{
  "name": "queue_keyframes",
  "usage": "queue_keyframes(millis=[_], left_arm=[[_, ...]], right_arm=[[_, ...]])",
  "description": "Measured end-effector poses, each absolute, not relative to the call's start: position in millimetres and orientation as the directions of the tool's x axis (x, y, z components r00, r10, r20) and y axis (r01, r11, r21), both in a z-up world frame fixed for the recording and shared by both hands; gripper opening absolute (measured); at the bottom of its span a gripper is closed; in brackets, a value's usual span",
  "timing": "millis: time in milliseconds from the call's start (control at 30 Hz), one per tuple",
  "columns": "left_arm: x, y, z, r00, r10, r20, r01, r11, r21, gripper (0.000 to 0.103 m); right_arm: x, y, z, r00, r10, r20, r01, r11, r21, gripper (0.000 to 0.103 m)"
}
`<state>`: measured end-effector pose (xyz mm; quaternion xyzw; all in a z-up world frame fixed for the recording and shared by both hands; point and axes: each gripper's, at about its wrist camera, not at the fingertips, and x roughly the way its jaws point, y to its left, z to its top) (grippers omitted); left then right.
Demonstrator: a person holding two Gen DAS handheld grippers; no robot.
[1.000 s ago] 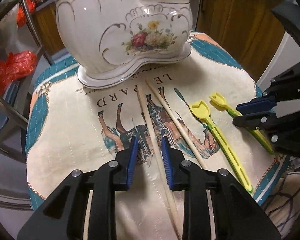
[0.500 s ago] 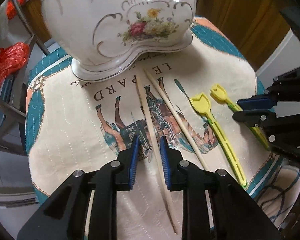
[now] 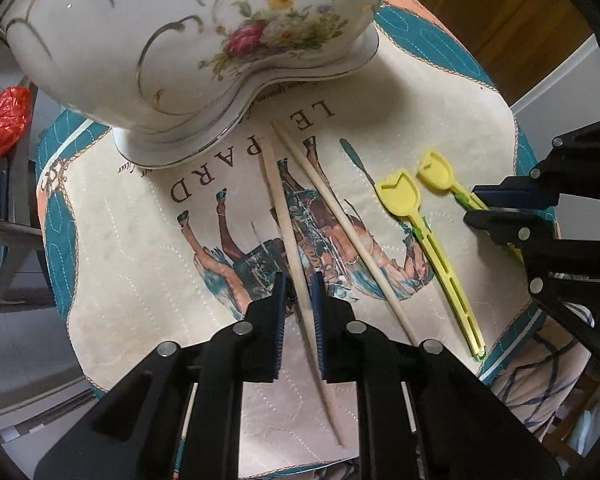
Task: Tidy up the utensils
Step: 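Grasp a chopstick with the left tool while the right tool grasps a yellow spoon, lift, then drop the chopstick in the tall pot while the right tool drops the yellow spoon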
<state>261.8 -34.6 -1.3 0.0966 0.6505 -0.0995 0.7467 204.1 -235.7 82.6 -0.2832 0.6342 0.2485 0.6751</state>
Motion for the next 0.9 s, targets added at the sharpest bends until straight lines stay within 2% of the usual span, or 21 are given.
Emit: queue_keyframes(millis=[67,267,433,700,900], left_arm=[[262.0,-34.1,-0.6,0.146,-0.024,-0.989,0.276,0.961,0.018,0.006],[254.9,-26.7,9.1,0.205,-0.072,-0.976,0.270,0.963,-0.015,0.005],[239.1,-7.6,40.0,0.311,-0.145,-0.939,0.263,0.963,-0.062,0.005],[211.1,35.7,95.3,0.529,-0.236,-0.815,0.223,0.965,-0.135,0.005],[212.8,54.1,125.4,0.644,-0.278,-0.713,0.198,0.961,-0.195,0.005]], right_arm=[[199.8,-237.6,84.4,0.077,-0.007,-0.997,-0.689,0.722,-0.058,0.010],[194.0,-247.0,90.3,0.094,0.014,-0.995,-0.683,0.729,-0.055,0.010],[201.8,-259.1,113.1,0.135,0.092,-0.987,-0.672,0.740,-0.023,0.010],[212.4,-271.6,144.9,0.208,0.283,-0.936,-0.640,0.763,0.088,0.010],[224.2,-273.5,174.1,0.297,0.439,-0.848,-0.620,0.764,0.178,0.010]])
